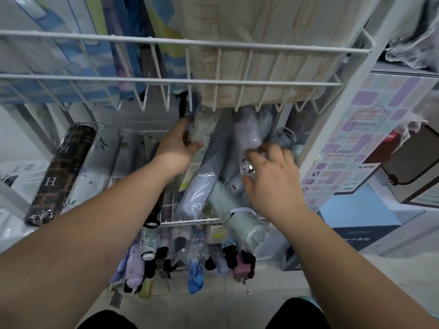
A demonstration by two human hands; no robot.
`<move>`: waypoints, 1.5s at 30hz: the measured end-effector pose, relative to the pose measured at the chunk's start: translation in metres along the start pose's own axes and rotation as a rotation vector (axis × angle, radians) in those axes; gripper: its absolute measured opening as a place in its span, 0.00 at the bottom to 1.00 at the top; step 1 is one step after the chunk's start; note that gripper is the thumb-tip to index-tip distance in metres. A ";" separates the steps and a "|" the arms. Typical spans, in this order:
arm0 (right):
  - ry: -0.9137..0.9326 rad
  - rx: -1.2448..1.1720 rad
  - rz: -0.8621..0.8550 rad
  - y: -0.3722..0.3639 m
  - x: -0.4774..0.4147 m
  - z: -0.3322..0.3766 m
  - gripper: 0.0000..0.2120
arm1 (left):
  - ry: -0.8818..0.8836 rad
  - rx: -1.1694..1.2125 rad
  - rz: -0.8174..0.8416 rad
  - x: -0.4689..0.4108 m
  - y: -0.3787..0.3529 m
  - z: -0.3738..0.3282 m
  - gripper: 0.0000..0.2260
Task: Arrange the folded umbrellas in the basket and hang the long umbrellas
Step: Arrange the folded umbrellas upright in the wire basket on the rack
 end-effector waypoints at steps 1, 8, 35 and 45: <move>-0.006 -0.017 0.028 0.000 -0.001 0.000 0.23 | 0.001 0.038 -0.010 0.003 0.002 -0.002 0.27; -0.069 -0.320 0.123 -0.003 -0.007 0.015 0.22 | -0.100 0.099 0.027 0.015 0.023 -0.019 0.28; -0.292 -0.845 0.366 -0.090 -0.023 0.045 0.37 | 0.205 -0.572 0.194 0.070 0.041 0.056 0.31; -0.297 -0.848 0.373 -0.095 -0.021 0.041 0.37 | 0.176 -0.751 0.257 0.062 0.030 0.080 0.31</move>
Point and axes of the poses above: each hand's wrist, its own x-axis away from the middle knuckle, its own y-axis out of the back of the hand, z = x × y, the point moved 2 cm from there along -x, towards the middle knuckle, and after that the axes turned 15 degrees about -x, right-handed, at the moved point
